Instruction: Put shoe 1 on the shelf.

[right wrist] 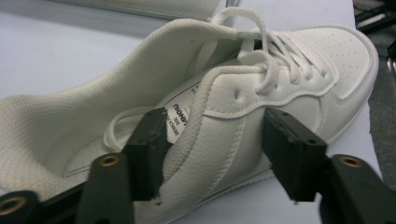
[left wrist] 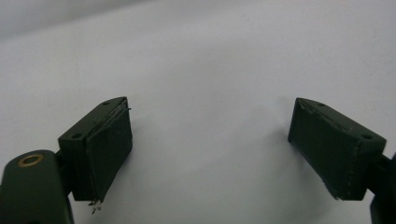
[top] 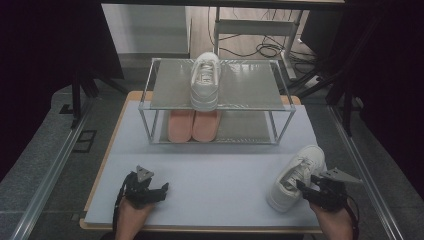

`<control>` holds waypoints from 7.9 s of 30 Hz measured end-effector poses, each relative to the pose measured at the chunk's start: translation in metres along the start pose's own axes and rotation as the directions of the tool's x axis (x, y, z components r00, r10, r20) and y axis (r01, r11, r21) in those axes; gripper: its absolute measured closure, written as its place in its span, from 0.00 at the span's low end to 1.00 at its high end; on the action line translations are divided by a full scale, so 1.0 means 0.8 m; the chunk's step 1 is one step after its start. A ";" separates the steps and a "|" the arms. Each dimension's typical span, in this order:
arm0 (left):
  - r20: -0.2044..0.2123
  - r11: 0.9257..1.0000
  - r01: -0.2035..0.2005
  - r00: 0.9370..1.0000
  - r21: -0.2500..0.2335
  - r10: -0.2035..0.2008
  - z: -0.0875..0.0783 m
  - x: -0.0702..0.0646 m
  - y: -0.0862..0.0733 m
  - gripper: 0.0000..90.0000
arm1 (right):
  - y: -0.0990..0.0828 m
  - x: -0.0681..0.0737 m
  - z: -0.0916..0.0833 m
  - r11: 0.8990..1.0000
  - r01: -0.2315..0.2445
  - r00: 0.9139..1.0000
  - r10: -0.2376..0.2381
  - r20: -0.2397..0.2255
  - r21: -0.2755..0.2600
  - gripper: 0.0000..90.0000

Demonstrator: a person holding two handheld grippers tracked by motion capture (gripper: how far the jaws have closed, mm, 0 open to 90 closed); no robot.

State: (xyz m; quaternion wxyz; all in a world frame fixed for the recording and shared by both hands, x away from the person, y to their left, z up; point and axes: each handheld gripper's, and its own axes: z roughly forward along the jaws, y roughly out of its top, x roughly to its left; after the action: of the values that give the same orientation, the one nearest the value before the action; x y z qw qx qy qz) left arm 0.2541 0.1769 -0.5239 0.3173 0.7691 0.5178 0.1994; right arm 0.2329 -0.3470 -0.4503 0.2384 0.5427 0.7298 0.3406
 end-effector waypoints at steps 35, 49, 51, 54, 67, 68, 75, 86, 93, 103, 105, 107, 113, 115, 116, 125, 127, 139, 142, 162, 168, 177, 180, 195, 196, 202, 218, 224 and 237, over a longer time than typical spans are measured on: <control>0.000 1.000 0.000 1.000 0.001 0.000 0.000 0.000 0.000 0.15 | -0.004 0.002 -0.018 0.999 -0.015 1.000 0.015 -0.004 -0.043 0.87; 0.000 1.000 0.001 1.000 0.001 -0.001 0.000 0.000 0.000 0.15 | 0.007 0.008 -0.023 0.997 -0.012 0.999 0.007 -0.053 -0.080 0.92; 0.000 1.000 0.000 1.000 0.001 0.000 0.000 0.000 0.000 0.15 | 0.007 0.007 -0.023 0.997 -0.013 0.999 0.008 -0.054 -0.079 0.92; 0.000 1.000 0.001 1.000 0.000 -0.001 0.000 0.000 0.000 0.15 | 0.006 0.006 -0.023 0.997 -0.009 0.999 0.005 -0.052 -0.075 0.92; 0.000 1.000 0.000 1.000 0.001 0.000 0.000 0.000 0.000 0.15 | 0.000 -0.003 -0.018 1.000 -0.027 0.999 0.027 -0.018 0.016 0.76; 0.000 1.000 0.000 1.000 0.001 0.000 0.000 0.000 0.000 0.15 | 0.000 -0.003 -0.018 0.999 -0.027 1.000 0.027 -0.014 0.026 0.74; 0.000 1.000 0.000 1.000 0.001 0.000 0.000 0.000 0.000 0.15 | -0.006 -0.009 -0.008 0.993 -0.069 0.997 0.071 -0.020 0.098 0.66; 0.000 1.000 0.000 1.000 0.001 0.000 0.000 0.000 0.000 0.15 | 0.000 -0.017 -0.012 0.989 -0.069 0.998 0.070 -0.001 0.133 0.90; 0.000 1.000 0.000 1.000 0.001 0.000 0.000 0.000 0.000 0.15 | 0.003 -0.017 -0.019 0.994 -0.062 0.998 0.064 -0.021 0.088 0.91; 0.000 1.000 0.001 1.000 0.001 -0.001 0.000 0.000 0.000 0.15 | 0.026 0.005 -0.024 0.999 -0.019 0.994 0.022 -0.103 0.030 0.92; 0.000 1.000 0.001 1.000 0.001 -0.001 0.000 0.000 0.000 0.15 | 0.031 0.011 -0.022 1.000 -0.008 0.992 0.011 -0.124 0.027 0.92; 0.000 1.000 0.001 1.000 0.001 -0.001 0.000 0.000 0.000 0.15 | 0.036 0.018 -0.020 1.000 0.002 0.990 0.001 -0.142 0.022 0.92; 0.000 1.000 0.001 1.000 0.001 -0.001 0.000 0.000 0.000 0.15 | 0.051 0.052 0.000 0.998 0.055 0.972 -0.050 -0.229 0.014 0.92; 0.000 1.000 0.001 1.000 0.001 -0.001 0.000 0.000 0.000 0.15 | 0.056 0.066 0.010 0.997 0.078 0.963 -0.073 -0.260 0.010 0.92; 0.000 1.000 0.001 1.000 0.002 -0.001 0.000 0.000 0.000 0.15 | 0.058 0.075 0.016 0.995 0.095 0.956 -0.089 -0.279 0.010 0.91; 0.000 1.000 0.000 1.000 0.002 0.000 0.000 0.000 0.000 0.15 | 0.068 0.126 0.065 0.984 0.177 0.891 -0.152 -0.427 0.019 0.91; 0.001 1.000 0.001 1.000 0.002 -0.001 0.000 0.001 0.000 0.15 | 0.068 0.132 0.075 0.980 0.199 0.885 -0.169 -0.433 0.026 0.91; 0.000 1.000 0.004 1.000 -0.002 -0.004 0.000 0.000 0.000 0.15 | 0.075 0.130 0.087 0.952 0.296 0.863 -0.229 -0.451 0.082 0.85; 0.000 1.000 0.004 1.000 -0.002 -0.004 0.000 0.000 0.000 0.15 | 0.080 0.132 0.088 0.942 0.318 0.858 -0.237 -0.455 0.107 0.78; 0.000 1.000 -0.003 1.000 0.001 0.003 0.000 0.001 0.000 0.15 | 0.117 0.139 0.082 0.802 0.439 0.867 -0.260 -0.425 0.406 0.57; 0.001 1.000 0.000 1.000 0.001 0.000 0.000 0.001 0.000 0.15 | 0.118 0.148 0.098 0.740 0.459 0.869 -0.260 -0.421 0.491 0.56; 0.001 1.000 0.000 1.000 0.001 0.000 0.000 0.000 0.000 0.15 | 0.113 0.151 0.119 0.680 0.450 0.879 -0.224 -0.421 0.579 0.54; 0.001 1.000 0.000 1.000 0.001 0.000 0.000 0.001 0.000 0.15 | 0.111 0.152 0.124 0.670 0.452 0.877 -0.213 -0.432 0.588 0.57; 0.001 1.000 -0.001 1.000 0.001 0.001 0.000 0.001 0.000 0.15 | 0.111 0.156 0.122 0.670 0.457 0.874 -0.214 -0.436 0.585 0.82; 0.001 1.000 0.000 1.000 0.001 0.000 0.000 0.001 0.000 0.15 | 0.111 0.155 0.121 0.674 0.453 0.875 -0.211 -0.435 0.583 0.83; 0.001 1.000 0.000 1.000 0.002 0.000 0.000 0.001 0.000 0.15 | 0.110 0.145 0.120 0.699 0.426 0.883 -0.186 -0.430 0.574 0.84; 0.001 1.000 0.001 1.000 0.002 -0.001 0.000 0.001 0.000 0.15 | 0.112 0.119 0.107 0.764 0.367 0.892 -0.127 -0.434 0.530 0.88; 0.001 1.000 0.000 1.000 0.002 0.000 0.000 0.001 0.000 0.15 | 0.120 0.102 0.096 0.792 0.326 0.897 -0.086 -0.434 0.516 0.88; 0.002 1.000 0.002 1.000 0.000 -0.002 0.000 0.001 0.000 0.15 | 0.161 0.066 0.040 0.845 0.253 0.920 -0.058 -0.389 0.471 0.88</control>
State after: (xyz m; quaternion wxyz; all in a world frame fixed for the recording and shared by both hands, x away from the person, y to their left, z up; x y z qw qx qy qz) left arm 0.2545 0.1772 -0.5238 0.3178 0.7689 0.5182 0.1983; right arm 0.3212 -0.2662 -0.3727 -0.0249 0.4527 0.8671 0.2066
